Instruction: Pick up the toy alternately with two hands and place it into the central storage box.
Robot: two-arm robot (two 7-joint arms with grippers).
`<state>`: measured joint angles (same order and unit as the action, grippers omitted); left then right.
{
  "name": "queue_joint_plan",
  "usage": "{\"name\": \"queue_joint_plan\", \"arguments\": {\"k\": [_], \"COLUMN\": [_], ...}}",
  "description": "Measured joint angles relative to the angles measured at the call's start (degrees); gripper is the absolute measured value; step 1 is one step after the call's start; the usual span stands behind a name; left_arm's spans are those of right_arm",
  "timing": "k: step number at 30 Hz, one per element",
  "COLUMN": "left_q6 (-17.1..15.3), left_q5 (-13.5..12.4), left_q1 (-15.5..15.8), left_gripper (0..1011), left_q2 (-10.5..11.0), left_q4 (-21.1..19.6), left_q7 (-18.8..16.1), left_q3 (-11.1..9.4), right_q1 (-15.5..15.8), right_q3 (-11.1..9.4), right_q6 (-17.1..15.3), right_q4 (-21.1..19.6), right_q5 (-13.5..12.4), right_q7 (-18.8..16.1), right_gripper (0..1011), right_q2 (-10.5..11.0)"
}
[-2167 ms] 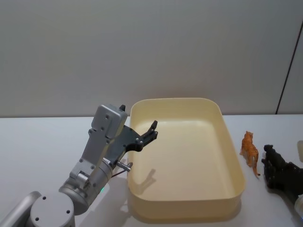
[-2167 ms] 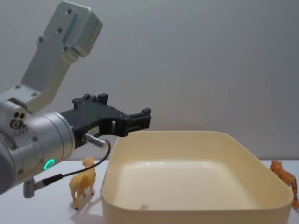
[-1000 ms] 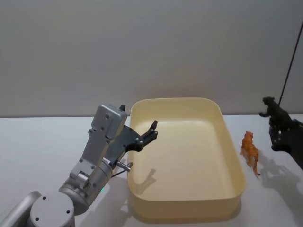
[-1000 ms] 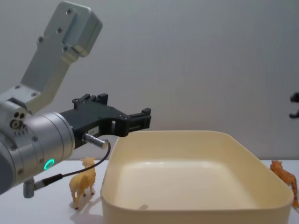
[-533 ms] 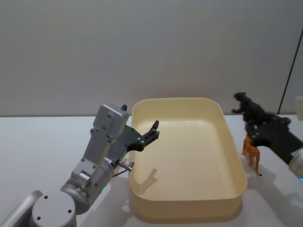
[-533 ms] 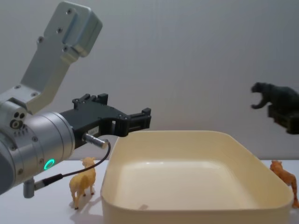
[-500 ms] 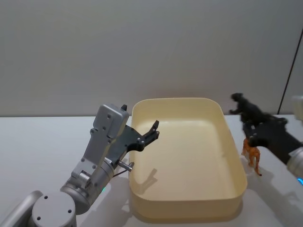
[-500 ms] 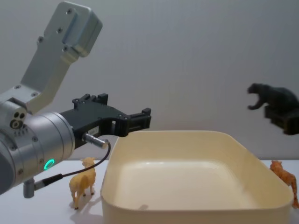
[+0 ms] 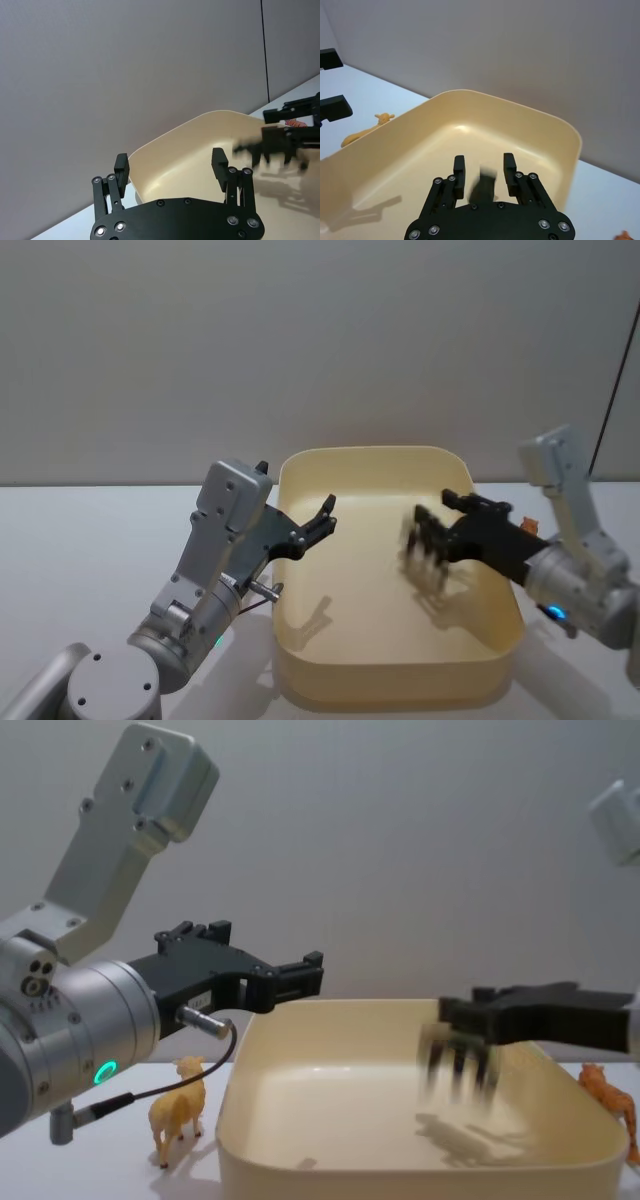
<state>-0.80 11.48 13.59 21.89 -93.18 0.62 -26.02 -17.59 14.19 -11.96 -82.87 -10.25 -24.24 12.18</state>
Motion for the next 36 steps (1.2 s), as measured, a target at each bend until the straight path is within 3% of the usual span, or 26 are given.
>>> {"name": "queue_joint_plan", "arguments": {"k": [9, 19, 29, 36], "left_q6": [0.0, 0.0, 0.0, 0.0], "left_q5": [0.0, 0.0, 0.0, 0.0], "left_q1": [0.0, 0.0, 0.0, 0.0], "left_gripper": [1001, 1001, 1001, 1002], "left_q2": [0.0, 0.0, 0.0, 0.0], "left_q4": [0.0, 0.0, 0.0, 0.0], "left_q7": [0.0, 0.0, 0.0, 0.0], "left_q3": [0.0, 0.0, 0.0, 0.0], "right_q1": [-3.4, -2.9, 0.3, 5.5], "right_q3": [1.6, 0.7, -1.6, -4.5], "right_q6": [-1.5, -0.4, 0.9, 1.2], "right_q4": [4.9, 3.3, -1.7, -7.3], "right_q5": [0.1, -0.5, -2.1, -4.4], "right_q7": [-2.7, -1.4, 2.8, 7.4], "right_gripper": [681, 974, 1001, 1001], "right_q2": [-2.5, -1.6, 1.4, 5.1]}}
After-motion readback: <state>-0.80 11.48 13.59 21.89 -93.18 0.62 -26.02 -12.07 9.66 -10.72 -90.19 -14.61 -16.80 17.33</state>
